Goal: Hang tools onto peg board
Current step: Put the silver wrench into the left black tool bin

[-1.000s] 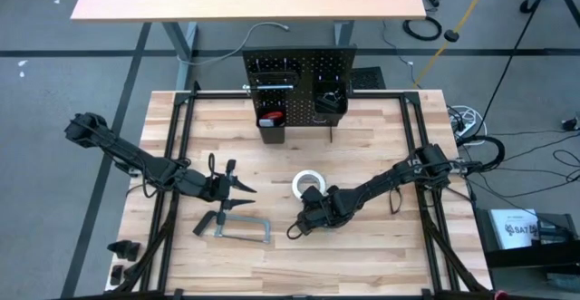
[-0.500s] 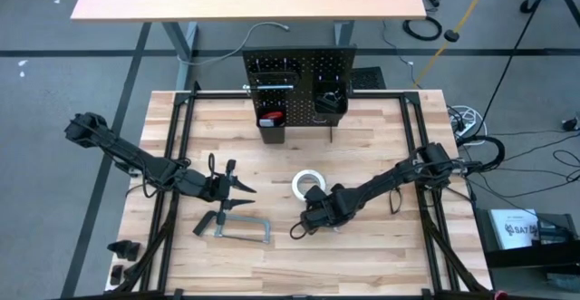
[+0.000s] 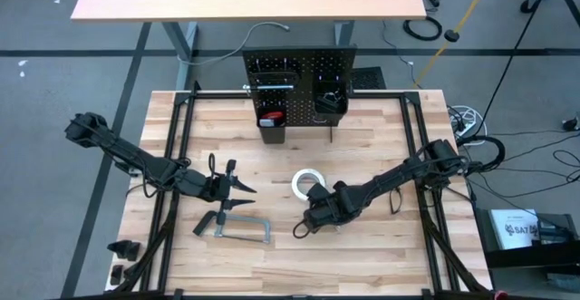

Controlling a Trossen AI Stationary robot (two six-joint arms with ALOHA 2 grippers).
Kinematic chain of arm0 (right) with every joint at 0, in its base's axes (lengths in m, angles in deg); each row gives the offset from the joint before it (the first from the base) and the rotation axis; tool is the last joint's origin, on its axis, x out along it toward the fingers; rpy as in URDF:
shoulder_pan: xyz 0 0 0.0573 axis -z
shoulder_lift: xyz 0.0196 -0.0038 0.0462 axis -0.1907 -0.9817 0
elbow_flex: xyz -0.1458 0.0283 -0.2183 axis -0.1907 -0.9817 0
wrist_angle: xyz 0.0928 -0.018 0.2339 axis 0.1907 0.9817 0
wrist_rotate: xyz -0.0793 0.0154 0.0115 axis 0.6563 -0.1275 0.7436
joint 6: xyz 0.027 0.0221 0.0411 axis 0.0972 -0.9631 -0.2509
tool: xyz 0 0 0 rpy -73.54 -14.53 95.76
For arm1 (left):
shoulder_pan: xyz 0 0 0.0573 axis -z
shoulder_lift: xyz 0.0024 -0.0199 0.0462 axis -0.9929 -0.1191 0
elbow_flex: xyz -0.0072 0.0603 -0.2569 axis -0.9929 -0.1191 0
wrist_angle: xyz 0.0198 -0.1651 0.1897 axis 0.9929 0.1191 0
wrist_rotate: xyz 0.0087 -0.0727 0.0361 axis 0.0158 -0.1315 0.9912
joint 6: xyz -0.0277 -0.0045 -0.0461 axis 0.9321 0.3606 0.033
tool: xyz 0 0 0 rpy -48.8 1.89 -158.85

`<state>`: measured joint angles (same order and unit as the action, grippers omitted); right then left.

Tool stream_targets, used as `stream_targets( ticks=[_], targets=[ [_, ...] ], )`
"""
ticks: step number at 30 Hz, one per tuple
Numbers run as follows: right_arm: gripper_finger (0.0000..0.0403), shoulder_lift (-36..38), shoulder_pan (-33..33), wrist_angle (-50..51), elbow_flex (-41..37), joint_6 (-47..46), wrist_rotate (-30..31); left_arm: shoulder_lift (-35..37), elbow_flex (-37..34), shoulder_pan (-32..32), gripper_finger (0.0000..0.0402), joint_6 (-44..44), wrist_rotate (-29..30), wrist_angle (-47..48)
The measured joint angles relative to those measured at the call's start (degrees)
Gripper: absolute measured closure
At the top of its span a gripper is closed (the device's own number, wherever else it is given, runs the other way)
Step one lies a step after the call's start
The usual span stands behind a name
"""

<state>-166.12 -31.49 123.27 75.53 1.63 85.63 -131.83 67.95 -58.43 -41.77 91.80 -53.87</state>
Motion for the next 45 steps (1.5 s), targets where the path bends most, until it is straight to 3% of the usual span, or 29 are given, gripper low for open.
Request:
stream_targets(
  ticks=[18,32,37,45],
  targets=[
    [0.0402,-3.4,-0.3,0.4,0.3,-4.9,0.4,0.0,0.0,0.0,0.0275,0.0,0.0,-0.2],
    [0.0401,-0.6,-0.7,3.7,0.3,-3.9,-3.0,0.0,0.0,0.0,0.0275,0.0,0.0,-0.1],
    [0.0366,-0.1,-0.6,1.3,0.3,-0.8,-2.9,0.0,0.0,0.0,0.0275,0.0,0.0,0.0],
    [0.027,-0.1,-0.4,-0.2,0.3,1.6,-2.5,0.0,0.0,0.0,0.0275,0.0,0.0,0.0]
  ],
)
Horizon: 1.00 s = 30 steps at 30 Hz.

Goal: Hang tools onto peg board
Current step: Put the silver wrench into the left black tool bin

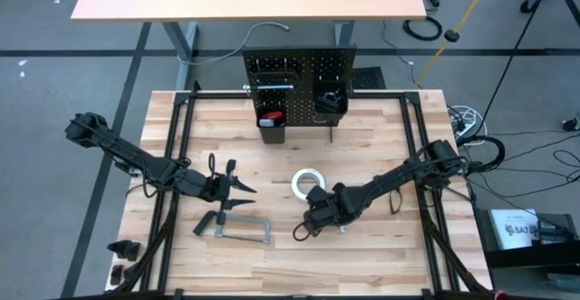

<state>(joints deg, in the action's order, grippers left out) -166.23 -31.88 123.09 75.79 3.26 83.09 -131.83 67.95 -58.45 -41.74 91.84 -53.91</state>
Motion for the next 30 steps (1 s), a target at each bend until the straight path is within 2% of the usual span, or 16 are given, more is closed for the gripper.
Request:
stream_targets(
  ticks=[6,12,20,26,30],
  targets=[
    [0.0225,0.0,0.5,0.5,0.0,-0.4,0.7,0.0,0.0,0.0,0.0275,0.0,0.0,0.0],
    [0.0224,-2.9,0.6,-0.1,0.0,-1.9,1.0,0.0,0.0,0.0,0.0275,0.0,0.0,0.0],
    [0.0261,-5.1,0.4,-0.5,0.3,-3.5,1.7,0.0,0.0,0.0,0.0275,0.0,0.0,0.1],
    [0.0337,-5.3,0.1,1.5,0.3,-3.5,2.7,0.0,0.0,0.0,0.0275,0.0,0.0,0.2],
    [0.0341,-5.3,0.0,1.6,0.2,-2.2,2.9,0.0,0.0,0.0,0.0275,0.0,0.0,0.3]
  ],
)
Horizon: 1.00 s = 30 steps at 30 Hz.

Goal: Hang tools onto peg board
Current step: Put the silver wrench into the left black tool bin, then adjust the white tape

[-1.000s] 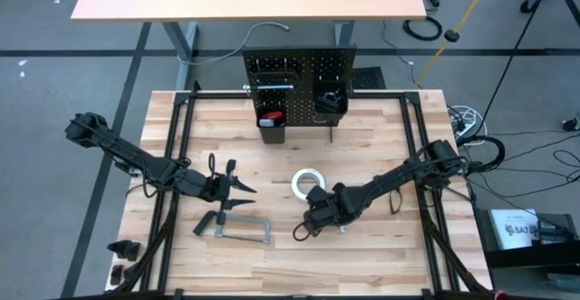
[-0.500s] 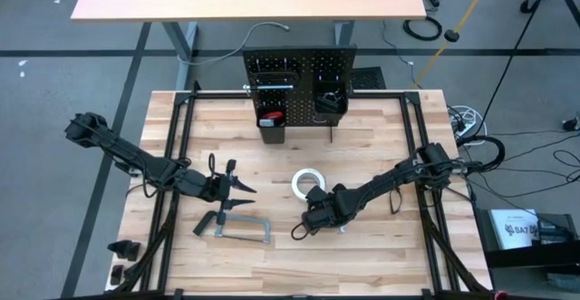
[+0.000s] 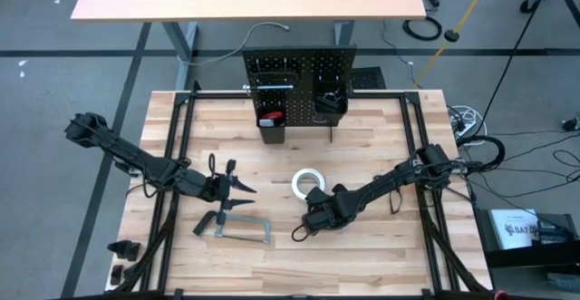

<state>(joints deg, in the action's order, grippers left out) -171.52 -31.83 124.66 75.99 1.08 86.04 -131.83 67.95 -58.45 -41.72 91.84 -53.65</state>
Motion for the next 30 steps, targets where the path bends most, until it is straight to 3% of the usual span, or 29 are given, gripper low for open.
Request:
stream_targets(
  ticks=[11,15,25,30],
  targets=[
    [0.0342,2.4,0.2,0.7,-0.4,0.9,-0.4,0.0,0.0,0.0,0.0275,0.0,0.0,0.0],
    [0.0402,3.7,0.2,0.1,-0.4,1.7,-0.5,0.0,0.0,0.0,0.0275,0.0,0.0,0.0],
    [0.04,6.6,0.2,-0.2,-0.3,1.8,-0.6,0.0,0.0,0.0,0.0275,0.0,0.0,0.0],
    [0.0401,6.6,0.2,-0.2,-0.3,0.7,-9.4,0.0,0.0,0.0,0.0275,0.0,0.0,0.0]
  ],
)
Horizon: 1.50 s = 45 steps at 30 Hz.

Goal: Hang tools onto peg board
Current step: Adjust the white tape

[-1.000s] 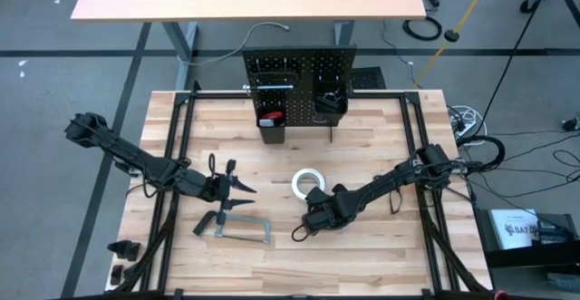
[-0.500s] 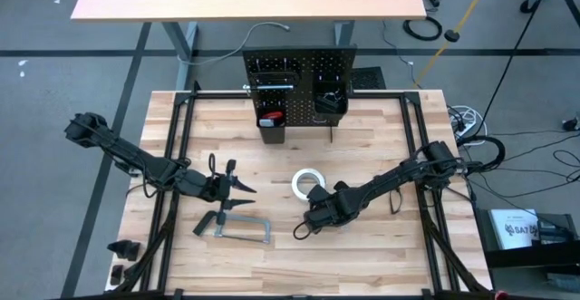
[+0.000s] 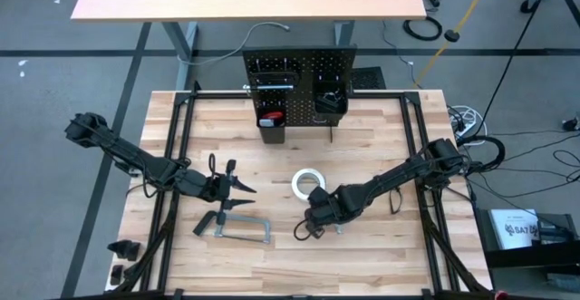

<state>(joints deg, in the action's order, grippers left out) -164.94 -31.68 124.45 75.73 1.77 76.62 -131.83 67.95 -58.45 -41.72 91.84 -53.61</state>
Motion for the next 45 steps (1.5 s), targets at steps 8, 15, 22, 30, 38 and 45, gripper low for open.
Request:
stream_targets(
  ticks=[8,15,22,30,38,45],
  targets=[
    [0.0353,0.0,-0.4,2.4,0.0,0.8,-4.3,0.0,0.0,0.0,0.0275,0.0,0.0,0.0],
    [0.0335,0.0,-0.7,3.4,0.0,-0.9,-4.5,-0.4,0.0,0.0,0.0275,1.3,-0.8,-1.8],
    [0.0349,0.0,-6.7,6.5,0.0,-6.7,-5.3,-10.1,0.0,-1.3,0.0275,0.1,-1.9,-18.7],
    [0.0353,0.2,-13.6,9.1,0.1,-17.0,1.0,-27.3,6.0,-5.2,0.0275,0.0,-6.9,-29.6],
    [0.0353,0.3,-17.7,9.0,0.1,-21.8,6.5,-41.8,18.4,-7.5,0.0275,0.0,-7.1,-23.2],
    [0.0353,0.3,-19.7,10.2,0.1,-23.6,9.9,-52.5,27.0,-9.3,0.0275,-0.1,-8.2,-18.9]
  ],
)
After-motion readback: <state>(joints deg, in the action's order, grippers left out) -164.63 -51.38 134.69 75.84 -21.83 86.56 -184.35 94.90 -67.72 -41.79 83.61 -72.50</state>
